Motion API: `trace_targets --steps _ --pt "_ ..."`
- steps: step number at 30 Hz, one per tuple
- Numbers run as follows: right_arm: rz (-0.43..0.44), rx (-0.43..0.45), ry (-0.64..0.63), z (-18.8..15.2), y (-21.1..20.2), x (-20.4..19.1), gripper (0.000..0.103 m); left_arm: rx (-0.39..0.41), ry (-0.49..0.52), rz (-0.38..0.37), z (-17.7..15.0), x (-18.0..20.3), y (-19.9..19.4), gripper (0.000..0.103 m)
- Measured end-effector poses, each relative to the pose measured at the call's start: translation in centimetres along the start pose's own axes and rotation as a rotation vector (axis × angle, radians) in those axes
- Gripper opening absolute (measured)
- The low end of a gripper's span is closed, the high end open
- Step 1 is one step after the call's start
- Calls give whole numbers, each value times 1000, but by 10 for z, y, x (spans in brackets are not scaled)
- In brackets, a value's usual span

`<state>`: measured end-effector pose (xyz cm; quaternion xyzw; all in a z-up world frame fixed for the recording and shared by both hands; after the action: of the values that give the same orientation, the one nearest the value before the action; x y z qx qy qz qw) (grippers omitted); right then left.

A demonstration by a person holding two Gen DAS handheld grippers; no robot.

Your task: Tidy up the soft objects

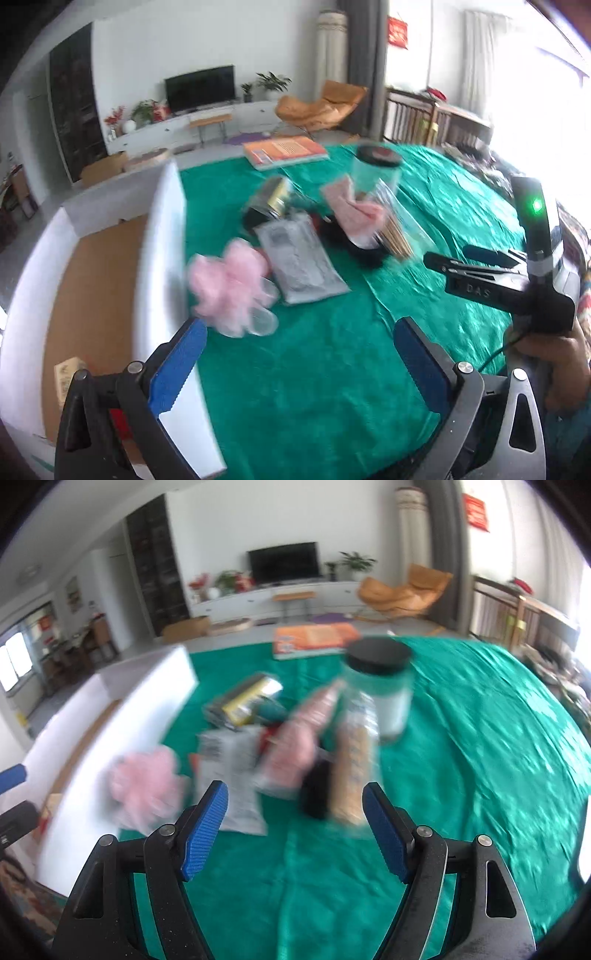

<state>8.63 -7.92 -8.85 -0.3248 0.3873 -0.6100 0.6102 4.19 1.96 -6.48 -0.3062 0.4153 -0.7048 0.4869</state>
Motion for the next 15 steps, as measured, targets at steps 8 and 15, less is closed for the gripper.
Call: trace_targets --steps 8,15 --pt "-133 -62 115 -34 32 76 78 -112 -24 113 12 33 115 101" --pt "-156 -36 92 -39 48 82 78 -121 -152 88 20 11 141 103"
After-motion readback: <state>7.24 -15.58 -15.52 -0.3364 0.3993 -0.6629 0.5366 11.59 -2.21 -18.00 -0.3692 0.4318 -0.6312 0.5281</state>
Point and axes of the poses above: each gripper's, at about its wrist camera, not at the fingertips, and y roughly the way its jaws point, x to its right, z to its top, the point moved 9 cm from there along y, roughly the way its jaws point, and after that the axes turned 15 degrees about -x, right-handed, at the moved point
